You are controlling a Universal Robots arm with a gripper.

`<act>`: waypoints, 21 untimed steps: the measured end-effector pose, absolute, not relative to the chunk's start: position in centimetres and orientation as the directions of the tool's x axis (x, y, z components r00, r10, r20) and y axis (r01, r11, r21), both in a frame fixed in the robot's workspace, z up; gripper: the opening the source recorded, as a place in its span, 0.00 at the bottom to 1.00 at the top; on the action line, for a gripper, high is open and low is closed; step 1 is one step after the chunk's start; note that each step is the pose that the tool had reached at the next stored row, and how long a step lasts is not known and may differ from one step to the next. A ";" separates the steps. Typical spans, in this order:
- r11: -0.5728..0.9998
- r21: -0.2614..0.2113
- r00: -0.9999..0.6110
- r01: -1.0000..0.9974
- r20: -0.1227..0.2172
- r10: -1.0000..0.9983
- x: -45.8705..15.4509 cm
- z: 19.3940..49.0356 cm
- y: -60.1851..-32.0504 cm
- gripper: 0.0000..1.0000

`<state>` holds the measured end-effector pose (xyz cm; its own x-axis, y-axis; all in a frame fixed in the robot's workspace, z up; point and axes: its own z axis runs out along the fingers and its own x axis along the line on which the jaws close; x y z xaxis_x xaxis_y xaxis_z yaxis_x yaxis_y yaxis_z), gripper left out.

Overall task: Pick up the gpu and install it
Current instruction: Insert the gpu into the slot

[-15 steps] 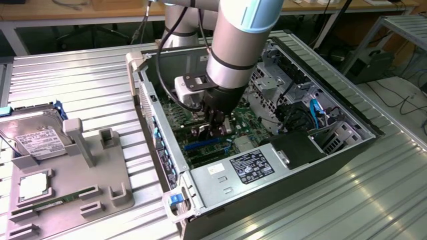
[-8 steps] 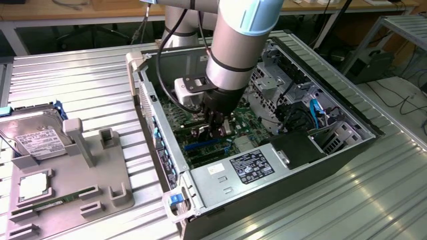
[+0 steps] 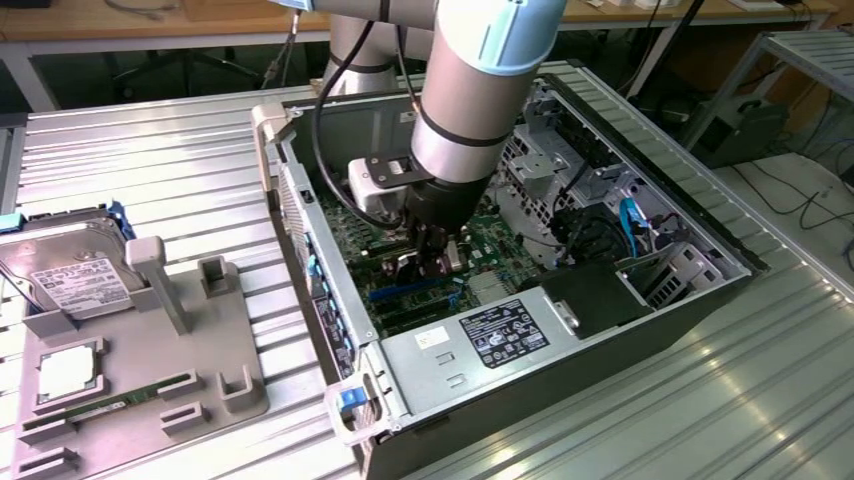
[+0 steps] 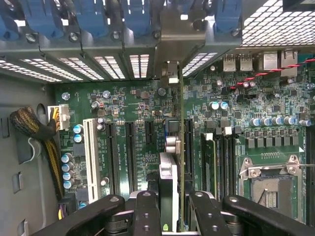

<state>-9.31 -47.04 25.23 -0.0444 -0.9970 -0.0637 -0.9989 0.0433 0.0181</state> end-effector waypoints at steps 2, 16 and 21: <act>0.043 0.018 -0.044 -0.999 -0.064 -0.997 -9.3 25.2 -47.0 0.28; 0.039 0.018 -0.040 -0.999 -0.064 -0.997 -9.3 25.2 -46.7 0.28; 0.037 0.018 -0.038 -0.999 -0.064 -0.997 -9.3 25.2 -46.6 0.28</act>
